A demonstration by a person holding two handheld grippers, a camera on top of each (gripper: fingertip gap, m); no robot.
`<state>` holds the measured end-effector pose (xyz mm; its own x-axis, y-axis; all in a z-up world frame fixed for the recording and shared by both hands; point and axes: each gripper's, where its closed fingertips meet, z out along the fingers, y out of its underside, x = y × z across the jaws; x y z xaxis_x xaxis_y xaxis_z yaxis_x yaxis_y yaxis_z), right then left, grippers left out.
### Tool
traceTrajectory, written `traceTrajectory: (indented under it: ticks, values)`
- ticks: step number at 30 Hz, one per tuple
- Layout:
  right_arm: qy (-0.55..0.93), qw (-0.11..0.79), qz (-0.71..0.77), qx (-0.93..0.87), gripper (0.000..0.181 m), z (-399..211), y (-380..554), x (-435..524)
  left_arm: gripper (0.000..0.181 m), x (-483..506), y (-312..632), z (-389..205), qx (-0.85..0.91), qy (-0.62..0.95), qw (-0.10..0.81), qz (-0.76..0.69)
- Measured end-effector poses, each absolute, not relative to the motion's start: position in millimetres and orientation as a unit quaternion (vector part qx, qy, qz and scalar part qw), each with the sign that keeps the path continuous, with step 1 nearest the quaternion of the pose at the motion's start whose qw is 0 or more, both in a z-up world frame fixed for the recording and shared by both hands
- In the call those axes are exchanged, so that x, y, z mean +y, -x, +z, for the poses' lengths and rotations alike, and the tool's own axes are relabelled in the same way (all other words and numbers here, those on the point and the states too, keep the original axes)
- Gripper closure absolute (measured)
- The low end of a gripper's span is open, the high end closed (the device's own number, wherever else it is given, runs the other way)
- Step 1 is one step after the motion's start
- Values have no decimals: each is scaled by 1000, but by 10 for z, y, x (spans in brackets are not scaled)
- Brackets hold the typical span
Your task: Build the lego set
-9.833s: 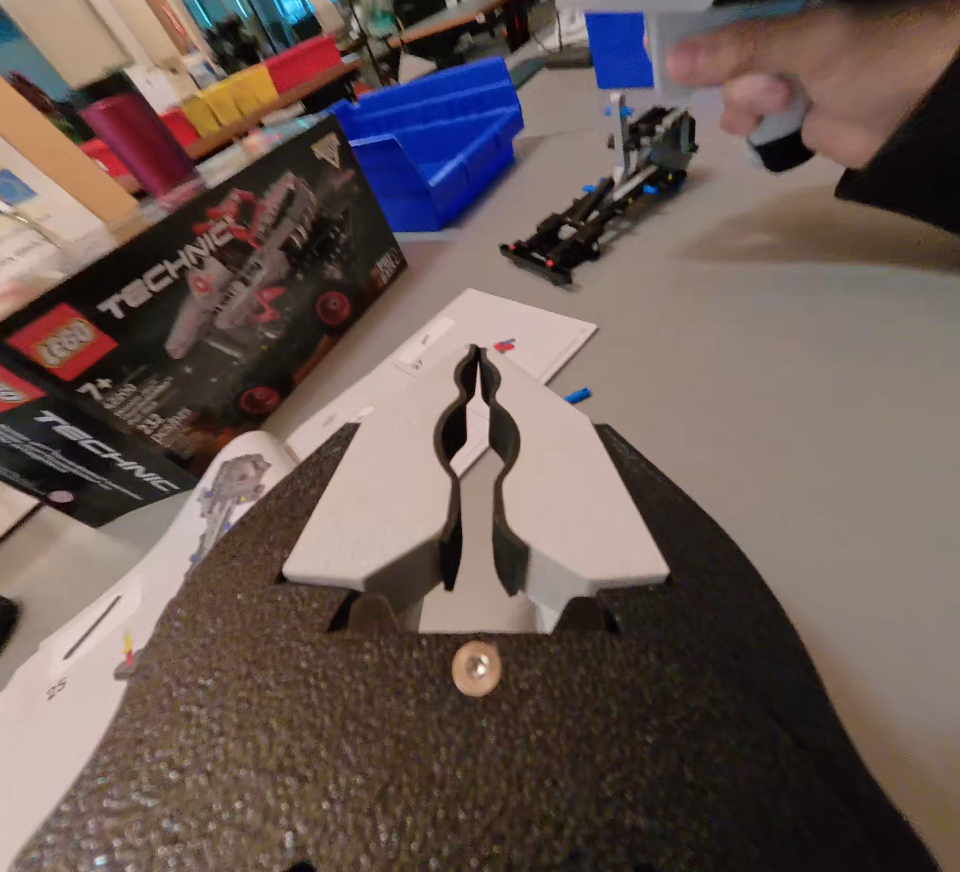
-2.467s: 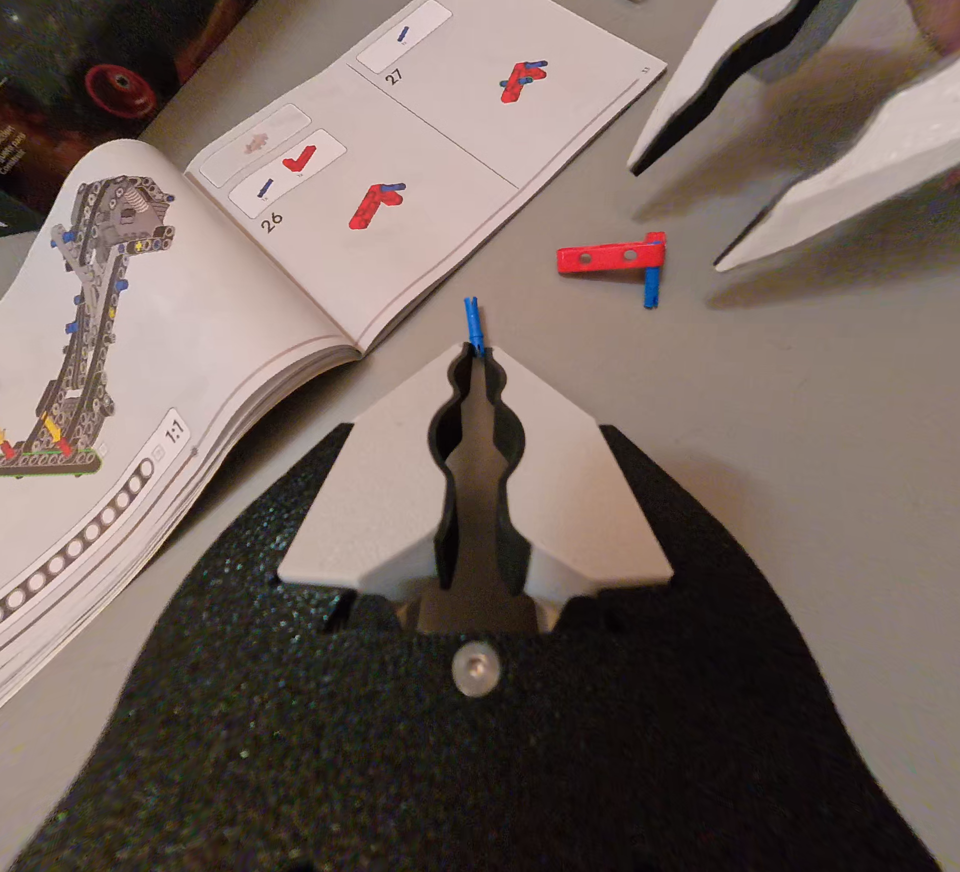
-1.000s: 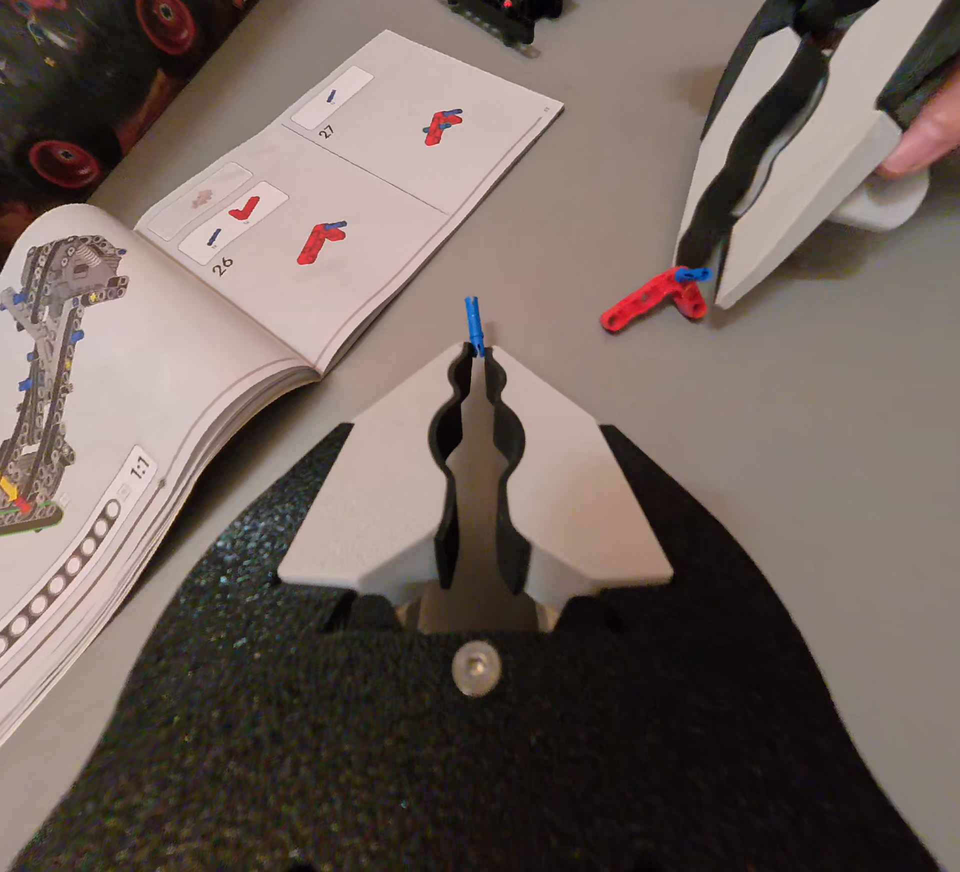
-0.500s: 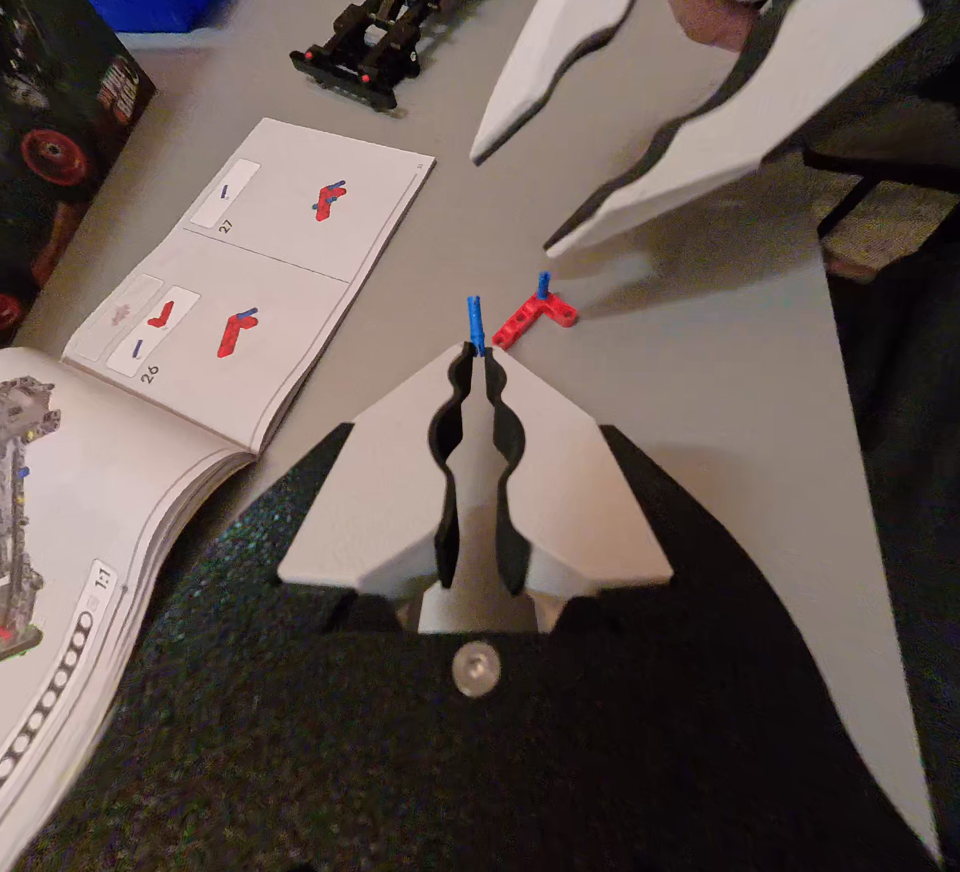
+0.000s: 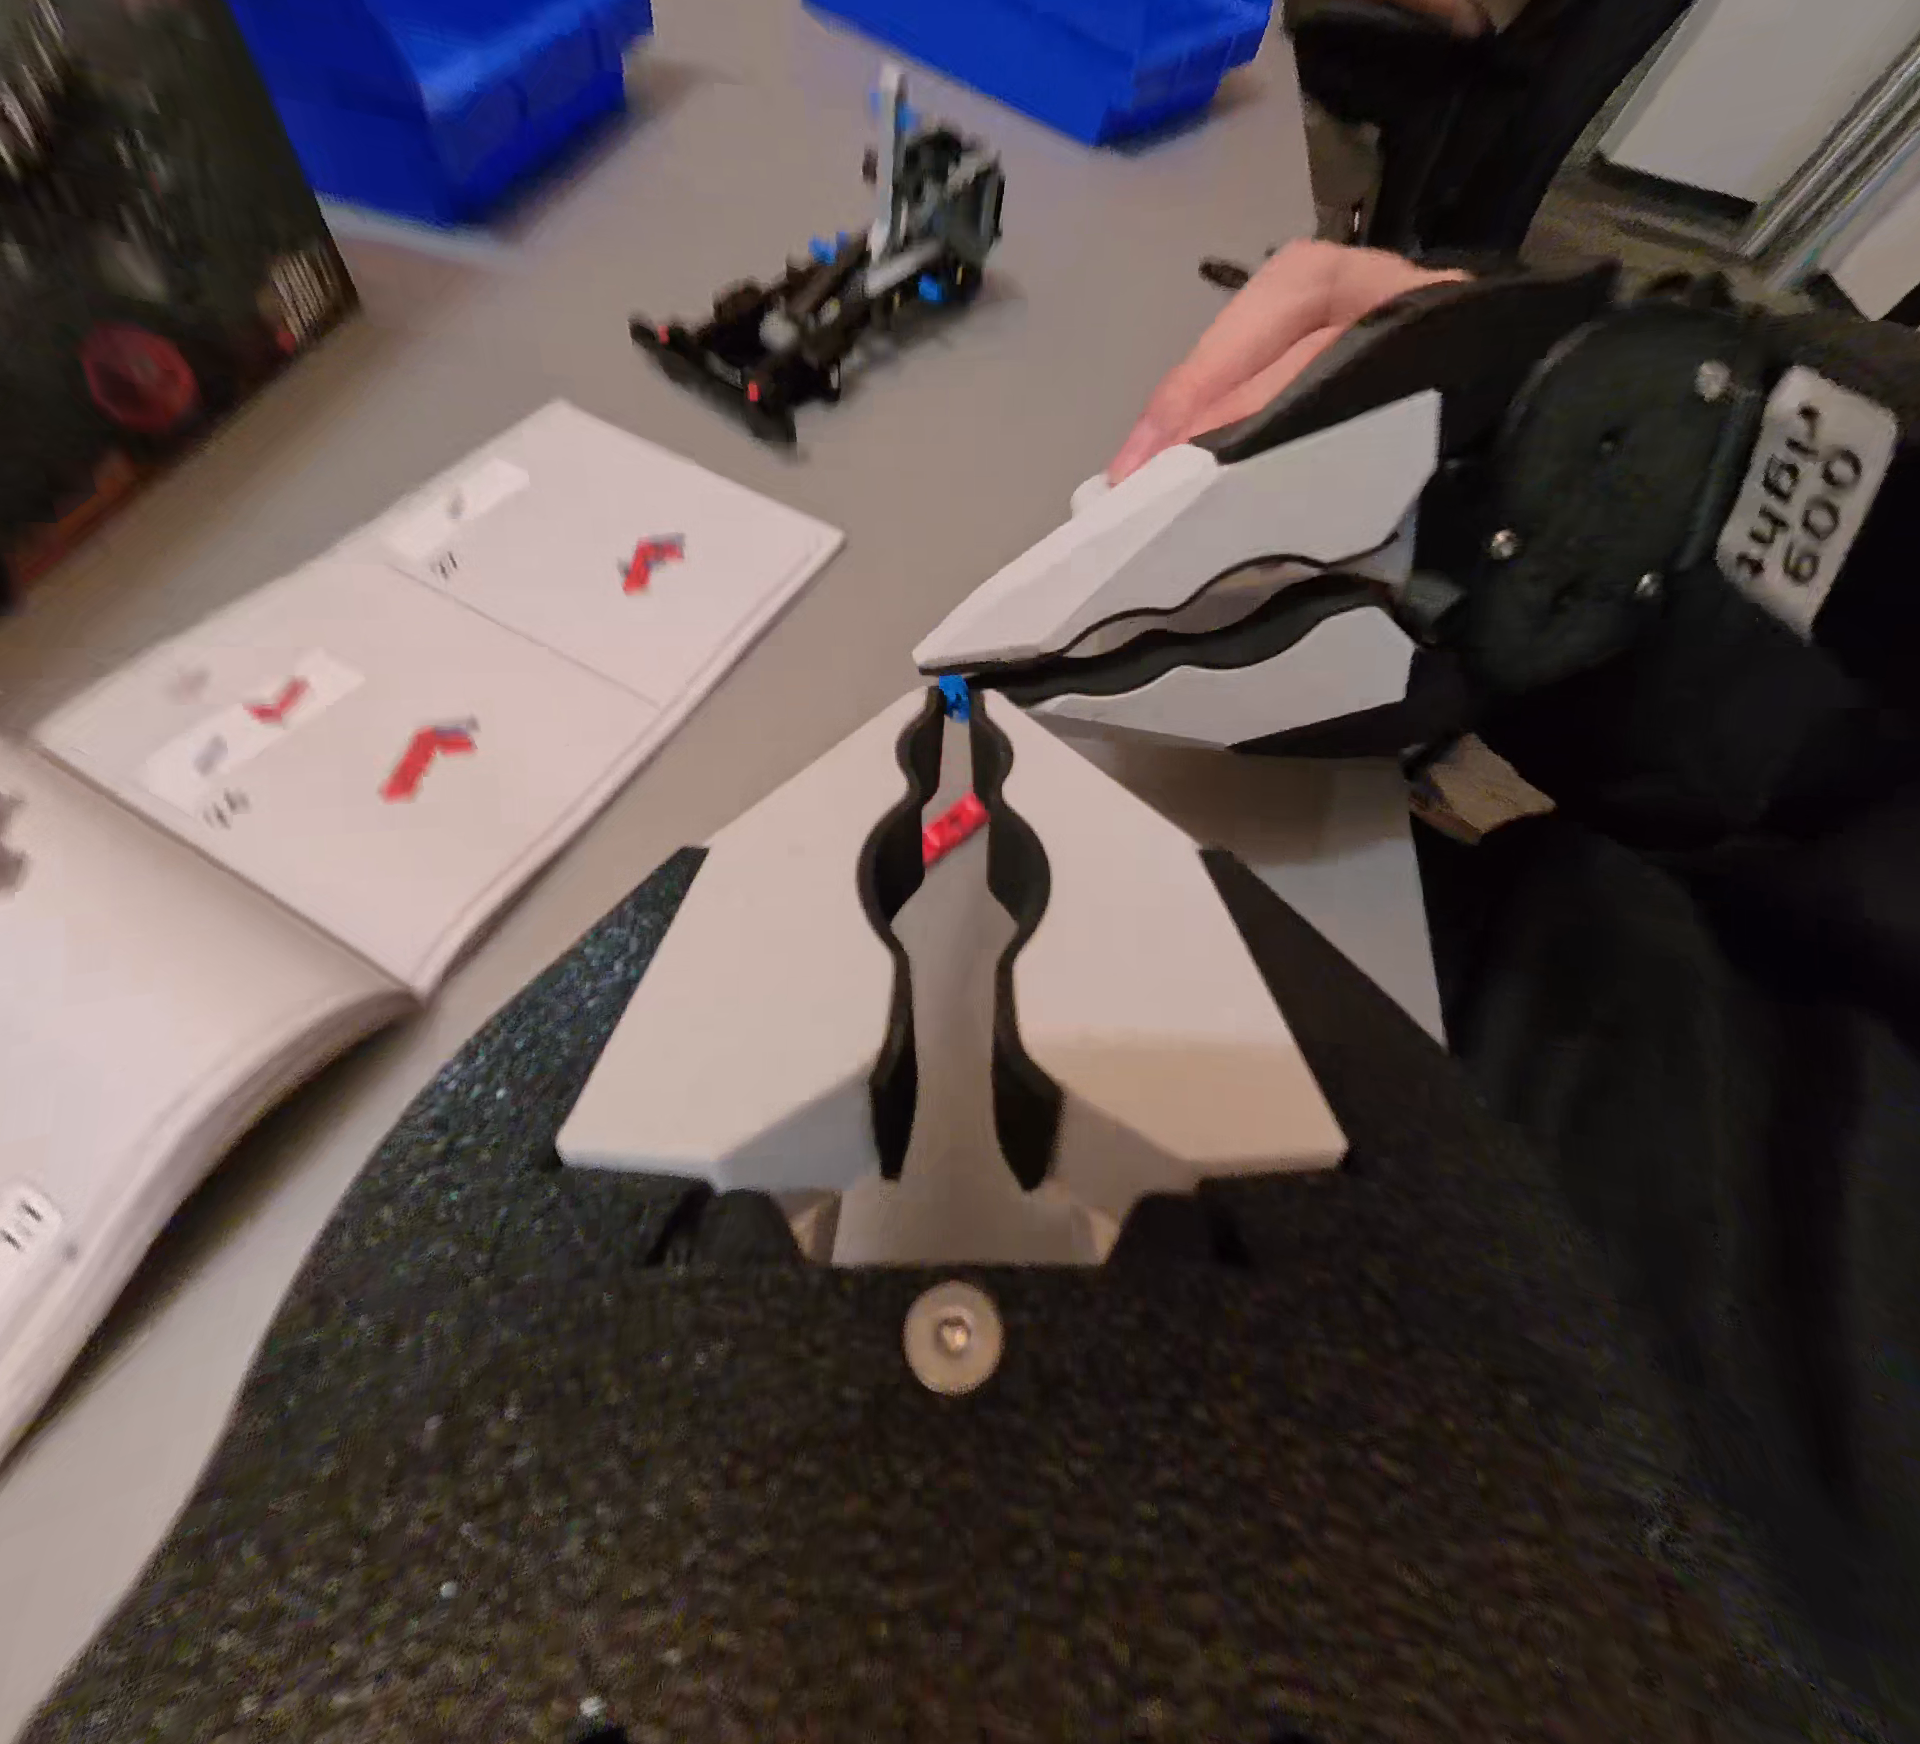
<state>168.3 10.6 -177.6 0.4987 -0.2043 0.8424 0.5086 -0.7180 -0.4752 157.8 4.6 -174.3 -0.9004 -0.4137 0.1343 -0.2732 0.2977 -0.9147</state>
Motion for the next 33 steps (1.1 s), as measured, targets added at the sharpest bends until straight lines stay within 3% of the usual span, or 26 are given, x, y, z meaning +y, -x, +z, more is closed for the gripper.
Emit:
traceTrajectory:
  ticks: [1, 4, 9, 17, 33]
  values:
    - [791, 397, -462, -61, 179, -1745, -1690, 86, 180, 24, -1594, -1693, 794, 192, 91, -569]
    - [796, 486, -359, 48, 179, -1670, -1745, -44, 179, -39, -1627, -1558, 758, 152, 155, -615]
    - [783, 566, -229, 122, 179, -1659, -1674, -144, 169, -108, -1583, -1572, 761, 117, 174, -614]
    - [775, 563, -262, 118, 179, -1749, -1491, -114, 171, -192, -1382, -1657, 780, 70, 119, -611]
    - [774, 560, -278, 100, 179, -1793, -1524, -117, 168, -206, -1390, -1691, 779, 72, 116, -611]
